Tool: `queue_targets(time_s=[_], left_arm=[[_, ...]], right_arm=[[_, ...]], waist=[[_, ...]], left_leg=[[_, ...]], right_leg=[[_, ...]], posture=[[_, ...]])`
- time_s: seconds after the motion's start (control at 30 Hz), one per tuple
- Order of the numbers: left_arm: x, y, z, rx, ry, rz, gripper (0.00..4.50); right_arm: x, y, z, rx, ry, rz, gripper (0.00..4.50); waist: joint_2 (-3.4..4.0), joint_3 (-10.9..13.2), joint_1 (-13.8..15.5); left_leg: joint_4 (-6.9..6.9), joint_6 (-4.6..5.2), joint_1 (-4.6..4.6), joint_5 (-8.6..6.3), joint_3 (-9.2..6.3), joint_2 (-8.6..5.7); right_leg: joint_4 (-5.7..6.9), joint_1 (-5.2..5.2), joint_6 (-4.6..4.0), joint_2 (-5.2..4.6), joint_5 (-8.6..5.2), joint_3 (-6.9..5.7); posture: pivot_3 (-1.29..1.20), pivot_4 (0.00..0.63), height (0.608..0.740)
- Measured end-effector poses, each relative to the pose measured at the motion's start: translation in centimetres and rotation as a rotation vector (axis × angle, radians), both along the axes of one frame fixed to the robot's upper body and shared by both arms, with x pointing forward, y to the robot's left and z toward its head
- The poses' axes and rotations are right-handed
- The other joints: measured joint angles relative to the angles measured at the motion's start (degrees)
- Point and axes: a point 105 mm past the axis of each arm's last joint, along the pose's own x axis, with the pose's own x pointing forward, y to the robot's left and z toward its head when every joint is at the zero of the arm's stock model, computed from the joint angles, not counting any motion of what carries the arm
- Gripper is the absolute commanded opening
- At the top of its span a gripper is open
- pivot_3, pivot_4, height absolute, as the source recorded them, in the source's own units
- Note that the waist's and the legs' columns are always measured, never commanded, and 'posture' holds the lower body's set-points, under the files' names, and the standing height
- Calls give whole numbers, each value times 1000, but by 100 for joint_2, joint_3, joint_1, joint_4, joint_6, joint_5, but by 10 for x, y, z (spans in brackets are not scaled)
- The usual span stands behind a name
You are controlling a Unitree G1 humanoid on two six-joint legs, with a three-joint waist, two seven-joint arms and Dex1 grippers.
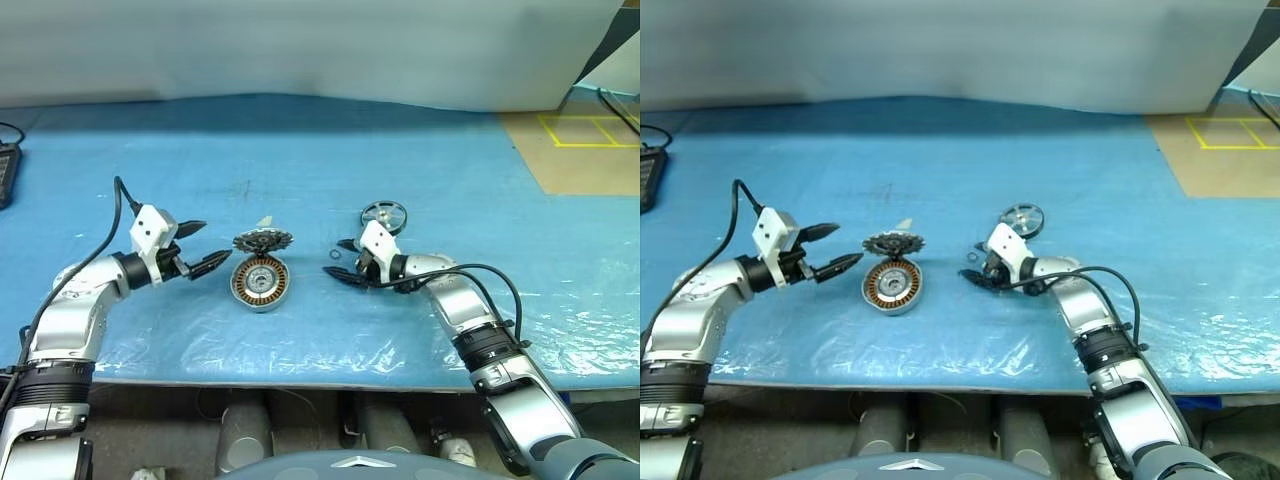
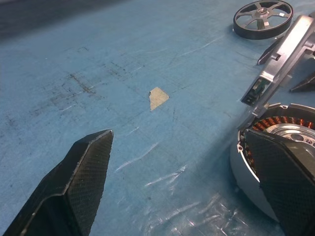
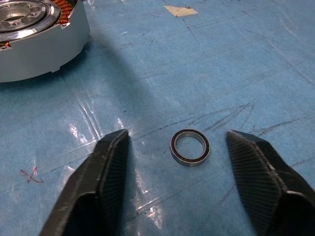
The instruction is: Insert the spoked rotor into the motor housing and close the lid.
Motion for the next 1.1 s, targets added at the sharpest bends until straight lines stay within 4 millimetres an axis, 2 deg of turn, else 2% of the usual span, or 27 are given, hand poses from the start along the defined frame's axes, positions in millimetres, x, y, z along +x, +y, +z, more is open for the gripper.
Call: queue_targets(time_s=[0.1, 0.17, 0.27, 0.37, 0.63, 0.77, 0.87, 0.93, 1.0, 1.1], left_arm=[[0, -1, -1, -1, 4, -5, 4500], [0, -2, -1, -1, 4, -5, 4500], [-1, -2, -2, -3, 7, -5, 4500], [-2, -2, -5, -4, 15, -4, 4500], [-3, -5, -10, -4, 26, -14, 4500], [-8, -9, -24, 32, 67, -33, 4500], [-9, -10, -25, 38, 62, -41, 4500], [-9, -10, -24, 42, 57, -43, 4500], [-8, -10, -24, 45, 53, -44, 4500], [-8, -9, -23, 52, 46, -44, 4500]], right_arm=[[1, -2, 0, 3, 5, -9, 2905], [1, -2, 0, 3, 7, -10, 2575], [3, -5, 0, 5, 9, -21, 1690], [4, -7, 0, 8, 11, -29, 621], [-2, -10, 2, 12, 34, 1, 576], [-17, -8, 17, 2, 71, 104, 576], [-28, 6, 38, -20, 51, 210, 576], [-38, 23, 50, -22, 43, 303, 576], [-46, 40, 54, -16, 48, 377, 576], [-52, 60, 49, -27, 58, 447, 576]], waist=[[0, 0, 0], [-1, -1, 0], [-2, -1, 0], [-2, -1, 1], [-2, -1, 7], [-1, -1, 6], [-1, -1, -16], [-1, -1, -17], [-1, -1, -17], [-1, -1, -6]], left_leg=[[0, 3, 0, -2, 0, 0], [0, 4, 0, -2, 0, 0], [0, 6, 1, -3, 0, 0], [-1, 6, 1, -4, 0, 0], [-5, 9, -1, -6, 0, 0], [-12, 10, -7, -6, 0, 1], [-15, 10, -4, -6, 0, 9], [-16, 9, -3, -6, 0, 13], [-15, 9, -3, -6, 0, 11], [-14, 9, -10, -5, 0, 6]], right_leg=[[0, 0, 0, 0, 0, 0], [0, 0, 0, 0, 0, 0], [-1, 1, 0, 0, 0, 0], [-1, 1, 0, 0, 0, 0], [-10, 2, 0, 0, 0, 0], [-19, -3, 0, 2, 0, -2], [-18, -4, 0, 9, 0, -3], [-18, -4, 0, 13, 0, -4], [-19, -4, 0, 12, 0, -3], [-22, -5, 0, 7, 0, -3]], posture=[[0, 150, 740], [0, 150, 740], [0, 150, 740], [0, 150, 740], [0, 150, 740], [0, 150, 740], [0, 150, 740], [0, 150, 740], [0, 150, 740], [0, 150, 740]])
